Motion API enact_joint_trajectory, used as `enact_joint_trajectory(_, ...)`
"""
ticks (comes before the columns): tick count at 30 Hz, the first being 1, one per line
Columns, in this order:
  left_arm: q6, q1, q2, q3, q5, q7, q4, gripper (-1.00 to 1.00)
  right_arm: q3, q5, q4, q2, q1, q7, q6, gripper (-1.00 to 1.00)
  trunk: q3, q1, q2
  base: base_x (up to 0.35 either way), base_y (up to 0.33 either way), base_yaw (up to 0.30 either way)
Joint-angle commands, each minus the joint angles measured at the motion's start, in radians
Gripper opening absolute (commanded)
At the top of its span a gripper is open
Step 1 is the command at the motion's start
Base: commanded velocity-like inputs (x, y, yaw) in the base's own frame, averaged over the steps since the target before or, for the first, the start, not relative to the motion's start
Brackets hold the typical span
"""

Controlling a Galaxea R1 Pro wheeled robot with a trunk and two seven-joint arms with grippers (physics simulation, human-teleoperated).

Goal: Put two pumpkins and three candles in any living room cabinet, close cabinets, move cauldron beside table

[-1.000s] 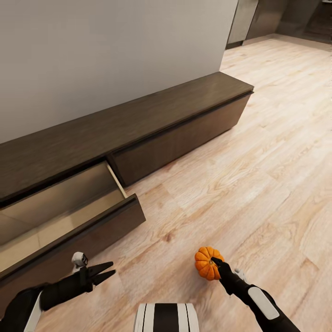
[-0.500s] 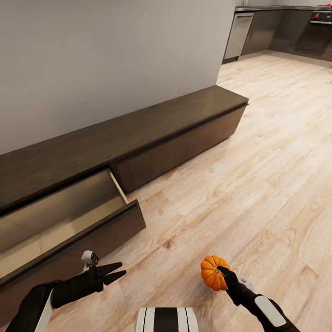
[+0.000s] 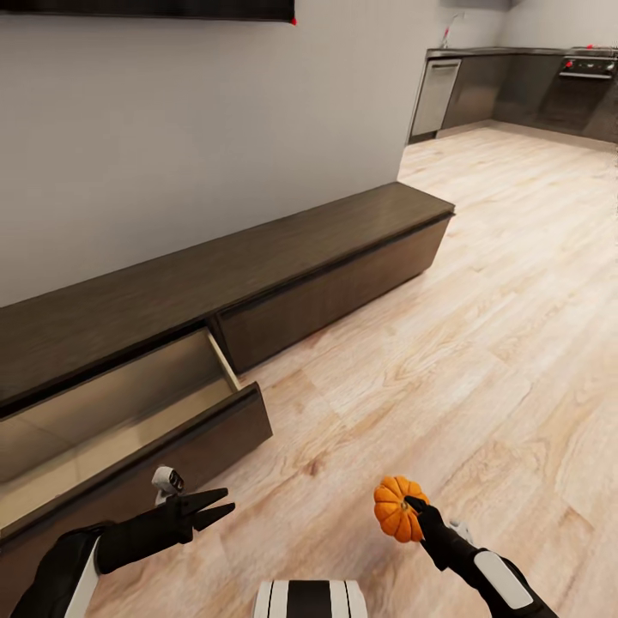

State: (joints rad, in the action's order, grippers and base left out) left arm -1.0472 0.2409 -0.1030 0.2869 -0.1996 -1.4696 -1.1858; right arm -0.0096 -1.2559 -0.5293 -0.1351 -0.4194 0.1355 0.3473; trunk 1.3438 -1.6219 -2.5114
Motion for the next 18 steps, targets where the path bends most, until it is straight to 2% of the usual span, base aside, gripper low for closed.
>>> enact_joint_trajectory(1,0.0,0.0,0.0,0.0,0.0,0.0,0.0,1.0,0.0,0.001,-0.001,0.0,0.0,-0.001,0.001,-1.0,-0.004,0.0,0.0,0.0,0.0,0.0)
enact_joint_trajectory(18,0.0,0.0,0.0,0.0,0.0,0.0,0.0,1.0,0.0,0.001,-0.002,0.001,0.0,-0.001,0.001,-1.0,-0.07,0.008,0.004,0.0,0.0,0.0)
